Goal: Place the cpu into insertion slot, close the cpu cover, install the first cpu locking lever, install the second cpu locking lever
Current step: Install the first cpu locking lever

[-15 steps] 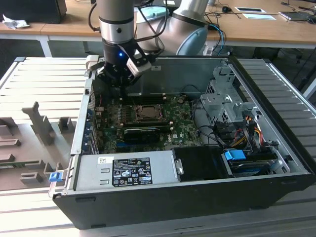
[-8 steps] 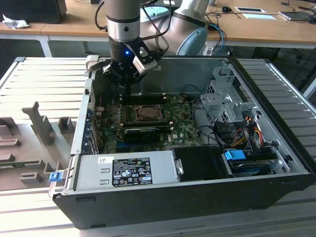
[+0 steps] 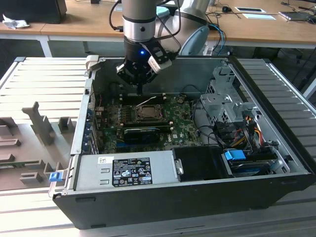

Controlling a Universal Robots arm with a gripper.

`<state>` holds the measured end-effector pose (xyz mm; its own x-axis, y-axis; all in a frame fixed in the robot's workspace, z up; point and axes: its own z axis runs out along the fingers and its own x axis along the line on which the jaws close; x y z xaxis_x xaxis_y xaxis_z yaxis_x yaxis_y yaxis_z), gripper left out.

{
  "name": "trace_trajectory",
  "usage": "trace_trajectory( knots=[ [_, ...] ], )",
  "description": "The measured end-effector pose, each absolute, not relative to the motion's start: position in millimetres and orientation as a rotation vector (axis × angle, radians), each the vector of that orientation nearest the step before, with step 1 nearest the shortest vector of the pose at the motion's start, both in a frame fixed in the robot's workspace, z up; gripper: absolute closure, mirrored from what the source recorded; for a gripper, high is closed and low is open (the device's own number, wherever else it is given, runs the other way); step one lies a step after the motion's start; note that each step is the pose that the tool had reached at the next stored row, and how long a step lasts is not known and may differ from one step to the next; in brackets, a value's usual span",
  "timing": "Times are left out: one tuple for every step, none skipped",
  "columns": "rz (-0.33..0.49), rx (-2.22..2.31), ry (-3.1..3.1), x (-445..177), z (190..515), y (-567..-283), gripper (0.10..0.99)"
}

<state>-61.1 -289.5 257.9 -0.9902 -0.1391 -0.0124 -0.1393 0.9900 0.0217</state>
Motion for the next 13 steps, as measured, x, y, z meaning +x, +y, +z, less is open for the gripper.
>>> trace_trajectory(
  knots=[
    [0.037,-0.217,3.123,-58.3,257.8,-289.5,0.98],
    [0.042,-0.215,3.123,-56.9,257.7,-289.6,0.98],
    [0.054,-0.207,3.123,-56.2,257.4,-289.5,0.98],
    [0.065,-0.198,3.122,-55.9,257.1,-289.5,0.98],
    [0.076,-0.189,3.122,-55.8,256.9,-289.5,0.98],
    [0.091,-0.18,3.122,-55.8,256.6,-289.5,0.98],
    [0.104,-0.173,3.121,-55.8,256.4,-289.5,0.98],
    [0.119,-0.167,3.12,-55.8,255.8,-289.6,0.98],
    [0.125,-0.164,3.12,-55.8,254.9,-289.8,0.98],
    [0.131,-0.161,3.119,-56.0,253.9,-290.0,0.98],
    [0.133,-0.158,3.119,-56.2,253.4,-290.0,0.98],
    [0.135,-0.153,3.119,-56.2,252.2,-290.3,0.98],
    [0.135,-0.151,3.119,-56.0,249.8,-290.4,0.98]
  ],
)
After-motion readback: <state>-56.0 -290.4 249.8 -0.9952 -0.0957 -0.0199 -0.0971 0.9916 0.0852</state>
